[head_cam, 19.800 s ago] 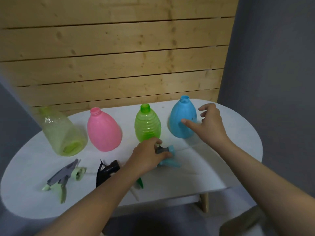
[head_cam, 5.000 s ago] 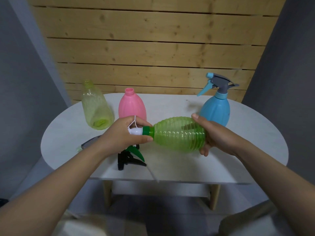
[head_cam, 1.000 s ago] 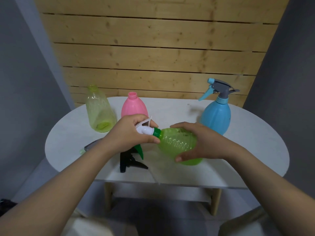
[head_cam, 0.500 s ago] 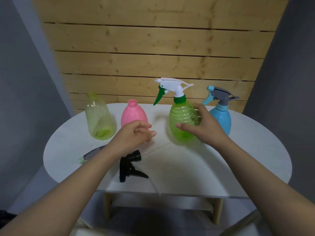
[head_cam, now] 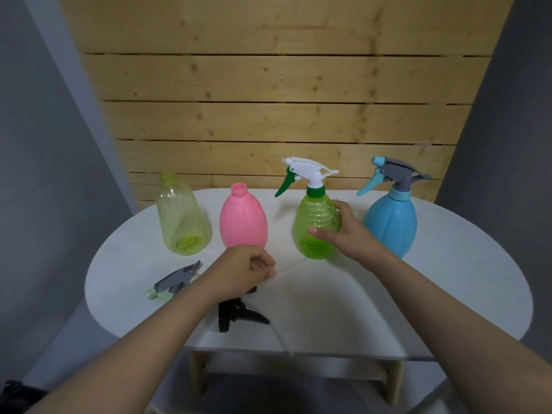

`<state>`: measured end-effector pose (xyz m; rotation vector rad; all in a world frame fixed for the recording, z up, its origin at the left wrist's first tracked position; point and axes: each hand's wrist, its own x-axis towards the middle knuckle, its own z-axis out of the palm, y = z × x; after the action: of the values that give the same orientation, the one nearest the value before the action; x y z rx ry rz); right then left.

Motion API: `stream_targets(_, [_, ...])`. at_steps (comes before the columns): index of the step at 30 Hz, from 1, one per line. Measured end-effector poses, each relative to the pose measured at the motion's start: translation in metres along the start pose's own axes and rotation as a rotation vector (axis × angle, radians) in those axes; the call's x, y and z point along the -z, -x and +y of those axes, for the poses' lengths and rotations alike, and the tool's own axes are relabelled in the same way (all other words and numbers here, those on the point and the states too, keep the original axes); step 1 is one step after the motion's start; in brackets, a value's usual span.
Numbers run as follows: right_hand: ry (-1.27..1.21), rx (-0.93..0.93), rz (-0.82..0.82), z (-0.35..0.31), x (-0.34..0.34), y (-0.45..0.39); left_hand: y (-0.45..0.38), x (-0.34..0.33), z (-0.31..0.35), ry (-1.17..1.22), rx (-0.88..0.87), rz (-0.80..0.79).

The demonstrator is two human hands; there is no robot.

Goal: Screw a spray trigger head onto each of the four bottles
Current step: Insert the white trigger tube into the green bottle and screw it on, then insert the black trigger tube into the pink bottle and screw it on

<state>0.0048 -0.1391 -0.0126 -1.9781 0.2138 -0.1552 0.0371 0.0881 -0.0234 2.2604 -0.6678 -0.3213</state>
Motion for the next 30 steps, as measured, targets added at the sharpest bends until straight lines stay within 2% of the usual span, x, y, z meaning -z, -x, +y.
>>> stream_targets(14, [0.064, -0.018, -0.062, 0.008, 0.008, 0.009, 0.004, 0.0, 0.004, -0.008, 0.013, -0.001])
stream_targets(23, [0.155, -0.049, -0.071, 0.011, 0.014, 0.018, 0.007, 0.004, 0.008, -0.019, -0.014, 0.069])
stream_targets(30, [0.308, -0.003, 0.099, 0.002, 0.018, 0.052, 0.012, 0.008, 0.006, -0.093, -0.011, 0.153])
